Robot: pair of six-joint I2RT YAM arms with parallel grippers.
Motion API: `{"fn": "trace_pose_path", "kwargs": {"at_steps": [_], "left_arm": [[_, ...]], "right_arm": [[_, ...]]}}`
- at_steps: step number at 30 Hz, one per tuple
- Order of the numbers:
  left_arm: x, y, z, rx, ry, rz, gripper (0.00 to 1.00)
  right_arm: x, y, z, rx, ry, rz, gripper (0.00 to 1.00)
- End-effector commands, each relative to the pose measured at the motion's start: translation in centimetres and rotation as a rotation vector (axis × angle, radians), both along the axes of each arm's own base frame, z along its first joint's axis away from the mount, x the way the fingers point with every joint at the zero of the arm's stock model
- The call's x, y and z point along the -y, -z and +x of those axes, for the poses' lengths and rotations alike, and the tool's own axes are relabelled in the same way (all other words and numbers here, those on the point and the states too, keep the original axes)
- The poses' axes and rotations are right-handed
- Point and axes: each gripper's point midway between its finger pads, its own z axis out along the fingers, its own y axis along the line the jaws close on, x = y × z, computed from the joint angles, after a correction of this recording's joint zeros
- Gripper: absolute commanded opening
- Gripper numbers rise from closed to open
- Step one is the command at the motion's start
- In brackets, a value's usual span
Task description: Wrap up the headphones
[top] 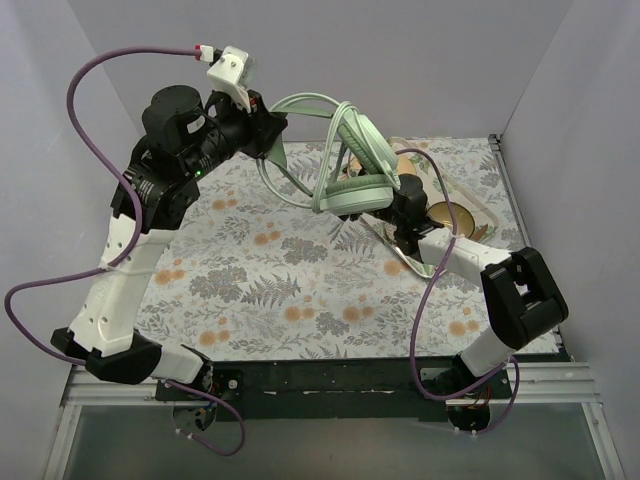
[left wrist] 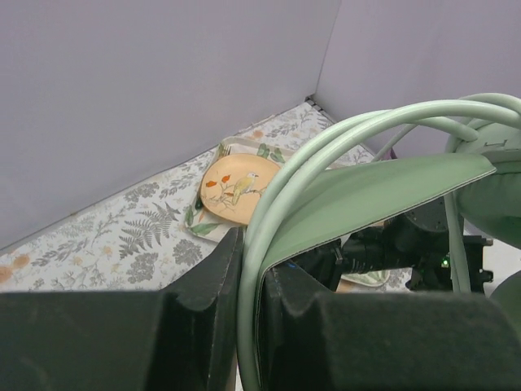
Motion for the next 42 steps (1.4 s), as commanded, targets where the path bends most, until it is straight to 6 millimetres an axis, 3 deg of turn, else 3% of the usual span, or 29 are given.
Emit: {"fn": "trace_pose_path", "kwargs": {"at_steps": [1,8,14,17,20,27,30,31,33,38,39,40,42], "left_arm": [[-1.6,-5.9,-1.6,0.129,-0.042,-0.126,0.00],[-2.3,-7.3,-1.9,0.160,-0.068,-0.141,0.00],[-2.4,-7.3,-1.8,0.165,-0.074,-0.137,0.00],[-2.5,-7.2,-1.7,0.166,-0.085,-0.133,0.00],[-2.6,-7.2,-1.6,0.167,-0.093,-0.132,0.00],[-2.6,-7.1,-1.4,0.165,-0.093,-0.133,0.00],[-2.6,-7.0,-1.4,0.159,-0.099,-0.138,0.00],[-2.7,-6.9,-1.3,0.151,-0.108,-0.147,0.00],[-3.4,-7.0,-0.6,0.142,-0.169,-0.171,0.00],[-4.9,-6.8,1.8,0.122,-0.317,-0.237,0.00],[-5.7,-6.6,2.7,0.122,-0.374,-0.241,0.00],[-6.2,-6.5,3.3,0.127,-0.407,-0.248,0.00],[-7.7,-6.6,4.9,0.161,-0.477,-0.246,0.00]], "right_arm": [[0.5,-2.1,-0.1,0.059,0.040,0.060,0.43],[1.1,0.9,-0.6,-0.001,0.060,0.045,0.50],[1.9,2.2,-0.7,-0.041,0.111,0.047,0.53],[2.5,3.1,-0.7,-0.067,0.143,0.040,0.62],[3.0,3.2,-0.7,-0.070,0.173,0.043,0.63],[3.5,3.4,-0.9,-0.090,0.200,0.065,0.43],[3.2,3.2,-1.0,-0.091,0.190,0.081,0.25],[3.1,3.4,-1.1,-0.106,0.189,0.084,0.11],[2.8,3.9,-1.1,-0.127,0.187,0.077,0.01],[-0.6,6.5,-2.7,-0.187,0.125,-0.009,0.01],[-1.0,6.9,-2.8,-0.192,0.130,-0.030,0.01],[-2.3,8.1,-4.3,-0.217,0.098,-0.077,0.01],[-3.6,8.3,-4.5,-0.192,0.105,-0.139,0.01]]}}
